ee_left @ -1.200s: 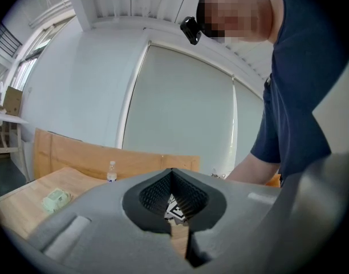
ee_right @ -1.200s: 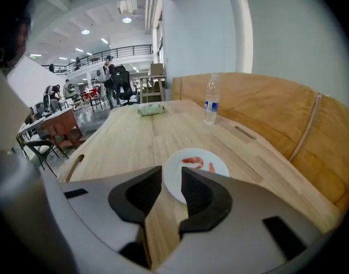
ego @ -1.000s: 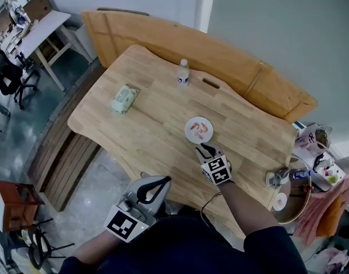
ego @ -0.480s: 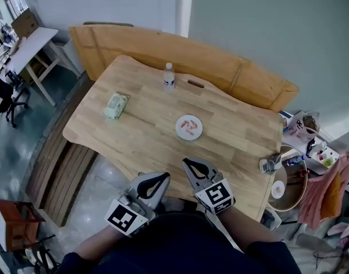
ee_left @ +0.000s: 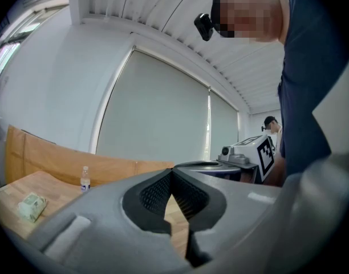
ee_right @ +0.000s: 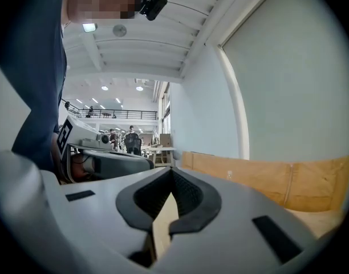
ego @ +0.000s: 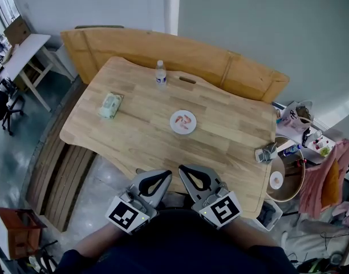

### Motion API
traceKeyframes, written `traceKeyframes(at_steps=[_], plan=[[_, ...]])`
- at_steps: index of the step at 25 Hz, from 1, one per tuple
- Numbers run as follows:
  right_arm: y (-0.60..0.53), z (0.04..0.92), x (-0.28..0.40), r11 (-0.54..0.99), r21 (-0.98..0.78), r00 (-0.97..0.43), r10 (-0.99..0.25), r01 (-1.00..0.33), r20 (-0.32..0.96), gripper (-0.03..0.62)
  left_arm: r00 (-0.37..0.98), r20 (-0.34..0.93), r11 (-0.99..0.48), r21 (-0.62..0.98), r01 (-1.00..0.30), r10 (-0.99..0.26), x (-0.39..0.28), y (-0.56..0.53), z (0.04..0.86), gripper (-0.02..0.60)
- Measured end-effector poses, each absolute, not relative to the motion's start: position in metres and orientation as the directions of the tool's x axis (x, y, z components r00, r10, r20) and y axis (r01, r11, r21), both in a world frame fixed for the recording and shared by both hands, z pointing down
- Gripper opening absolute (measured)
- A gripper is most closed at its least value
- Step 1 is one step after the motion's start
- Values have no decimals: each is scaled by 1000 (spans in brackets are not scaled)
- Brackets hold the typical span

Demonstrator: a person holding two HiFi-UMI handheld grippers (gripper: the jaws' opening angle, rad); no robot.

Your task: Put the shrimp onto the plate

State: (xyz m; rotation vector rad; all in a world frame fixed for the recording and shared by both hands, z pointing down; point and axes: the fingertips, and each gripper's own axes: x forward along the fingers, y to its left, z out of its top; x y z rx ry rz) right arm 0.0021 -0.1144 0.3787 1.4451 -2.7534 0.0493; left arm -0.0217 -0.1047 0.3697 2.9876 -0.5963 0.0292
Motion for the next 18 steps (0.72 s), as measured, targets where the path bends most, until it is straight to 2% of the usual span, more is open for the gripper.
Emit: traceKeyframes(at_steps=[18], plan=[[-95, 370, -4, 582, -16, -582, -813, -813, 19, 9, 923, 48, -917, 101, -385, -382, -20, -89, 368, -2]])
